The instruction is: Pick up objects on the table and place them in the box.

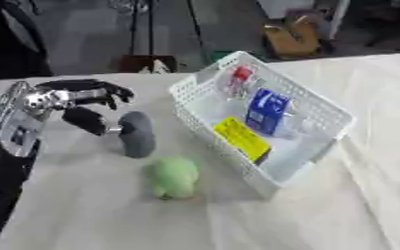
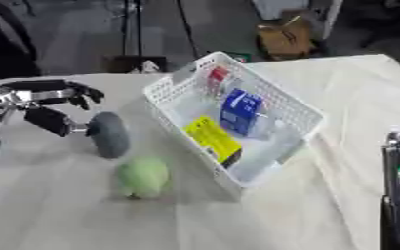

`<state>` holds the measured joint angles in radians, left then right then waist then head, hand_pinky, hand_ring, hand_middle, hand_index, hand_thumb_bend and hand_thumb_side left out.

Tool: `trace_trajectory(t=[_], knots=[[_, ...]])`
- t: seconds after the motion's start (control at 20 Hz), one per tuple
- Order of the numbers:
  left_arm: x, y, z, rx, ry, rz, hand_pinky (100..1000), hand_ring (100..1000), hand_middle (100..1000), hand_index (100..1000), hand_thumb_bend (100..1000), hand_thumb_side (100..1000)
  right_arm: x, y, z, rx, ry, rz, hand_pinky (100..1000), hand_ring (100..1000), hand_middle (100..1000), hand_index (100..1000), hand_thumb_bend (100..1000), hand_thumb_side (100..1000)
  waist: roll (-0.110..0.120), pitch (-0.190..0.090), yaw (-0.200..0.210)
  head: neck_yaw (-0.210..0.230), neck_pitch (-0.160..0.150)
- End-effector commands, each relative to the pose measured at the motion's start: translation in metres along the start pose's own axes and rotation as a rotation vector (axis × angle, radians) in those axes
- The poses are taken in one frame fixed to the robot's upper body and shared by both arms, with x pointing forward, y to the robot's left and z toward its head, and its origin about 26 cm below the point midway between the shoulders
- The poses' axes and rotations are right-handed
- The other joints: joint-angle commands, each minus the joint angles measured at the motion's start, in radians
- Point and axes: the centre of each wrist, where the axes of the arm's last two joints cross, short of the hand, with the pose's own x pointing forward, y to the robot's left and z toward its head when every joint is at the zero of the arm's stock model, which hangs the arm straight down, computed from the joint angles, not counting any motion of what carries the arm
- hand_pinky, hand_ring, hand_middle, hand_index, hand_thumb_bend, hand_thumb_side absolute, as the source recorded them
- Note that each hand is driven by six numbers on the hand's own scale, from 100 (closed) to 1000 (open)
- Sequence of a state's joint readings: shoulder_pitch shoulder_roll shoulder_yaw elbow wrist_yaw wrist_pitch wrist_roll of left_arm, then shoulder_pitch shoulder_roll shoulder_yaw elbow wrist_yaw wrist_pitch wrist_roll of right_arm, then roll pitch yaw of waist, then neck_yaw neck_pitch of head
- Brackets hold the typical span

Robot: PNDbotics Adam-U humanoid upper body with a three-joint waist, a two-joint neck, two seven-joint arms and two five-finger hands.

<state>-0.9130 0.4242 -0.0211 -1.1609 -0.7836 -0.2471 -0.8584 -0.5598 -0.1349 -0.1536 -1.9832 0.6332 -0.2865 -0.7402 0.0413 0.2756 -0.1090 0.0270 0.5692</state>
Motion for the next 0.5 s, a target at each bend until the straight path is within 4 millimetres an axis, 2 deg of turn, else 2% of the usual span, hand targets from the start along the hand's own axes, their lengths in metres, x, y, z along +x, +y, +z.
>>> trace_trajectory(t=[0.05,0.5], knots=[[-0.0016,0.0114,0.0088,-0.021,-0.022,-0.06,865,802,874,994,441,626,0.0034,-0.0007,-0.0091,-0.011,-0.034,-0.01,789,715,592,799,100,954,-0.001,-0.016,0.0,-0.002,-0.012],[-0.004,0.0092,0.0079,-0.025,-0.023,-0.047,864,801,870,990,432,635,0.0035,-0.0006,-0.0093,-0.012,-0.035,-0.011,789,716,591,798,100,955,0.001,-0.015,-0.001,-0.006,-0.017]])
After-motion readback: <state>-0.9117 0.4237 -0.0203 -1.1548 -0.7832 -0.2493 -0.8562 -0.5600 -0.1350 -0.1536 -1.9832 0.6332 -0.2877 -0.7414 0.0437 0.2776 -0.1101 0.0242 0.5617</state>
